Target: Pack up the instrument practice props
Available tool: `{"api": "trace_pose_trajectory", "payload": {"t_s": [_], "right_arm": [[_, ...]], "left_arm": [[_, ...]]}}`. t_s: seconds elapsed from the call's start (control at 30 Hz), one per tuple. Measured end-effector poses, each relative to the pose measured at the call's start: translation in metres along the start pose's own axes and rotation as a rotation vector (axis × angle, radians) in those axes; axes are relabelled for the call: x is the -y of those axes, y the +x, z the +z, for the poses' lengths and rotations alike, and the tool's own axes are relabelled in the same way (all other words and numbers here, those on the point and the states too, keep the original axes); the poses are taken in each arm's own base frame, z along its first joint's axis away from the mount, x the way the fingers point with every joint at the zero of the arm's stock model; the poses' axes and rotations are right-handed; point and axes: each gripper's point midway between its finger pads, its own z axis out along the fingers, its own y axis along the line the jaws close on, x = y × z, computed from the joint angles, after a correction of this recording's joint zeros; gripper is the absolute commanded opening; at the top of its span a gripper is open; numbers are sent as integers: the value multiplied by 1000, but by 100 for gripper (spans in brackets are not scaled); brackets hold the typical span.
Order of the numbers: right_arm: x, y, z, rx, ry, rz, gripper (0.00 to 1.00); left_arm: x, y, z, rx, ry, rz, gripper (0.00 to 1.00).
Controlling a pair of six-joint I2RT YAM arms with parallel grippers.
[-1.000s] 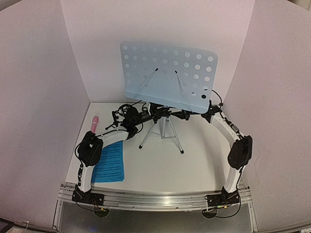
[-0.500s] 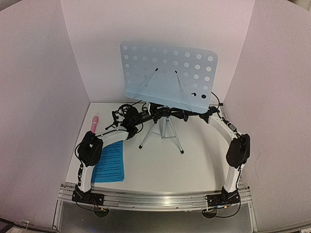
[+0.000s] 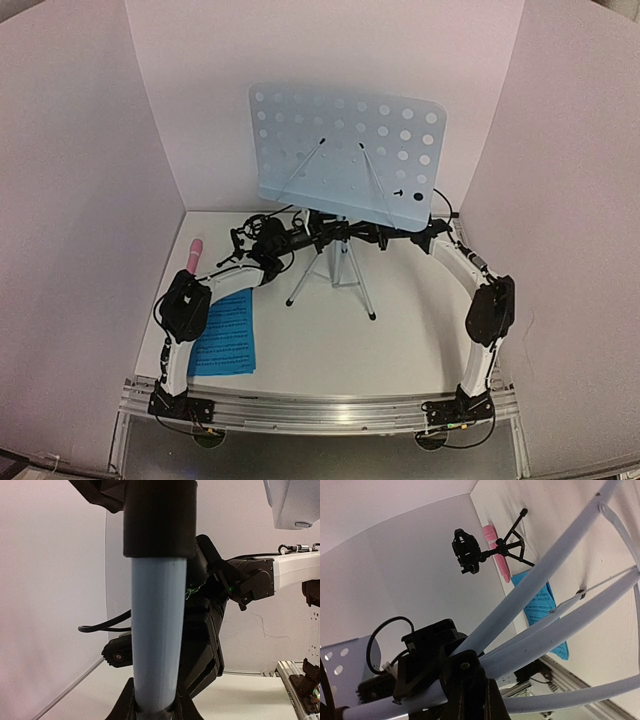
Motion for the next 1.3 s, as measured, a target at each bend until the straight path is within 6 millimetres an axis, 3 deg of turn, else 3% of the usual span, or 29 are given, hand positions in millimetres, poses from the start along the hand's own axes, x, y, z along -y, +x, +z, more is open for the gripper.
{"api": "trace_pose_trajectory", "payload": {"t_s": [0.67,1.3], "right_arm": [[-11,-10,6,110,-270,-1030,0],[2,1,3,265,-322,-2108,0]], "left_arm": [[-17,-6,0,-118,28,-70,0],[-5,0,-5,-178,136,-19,0]]}}
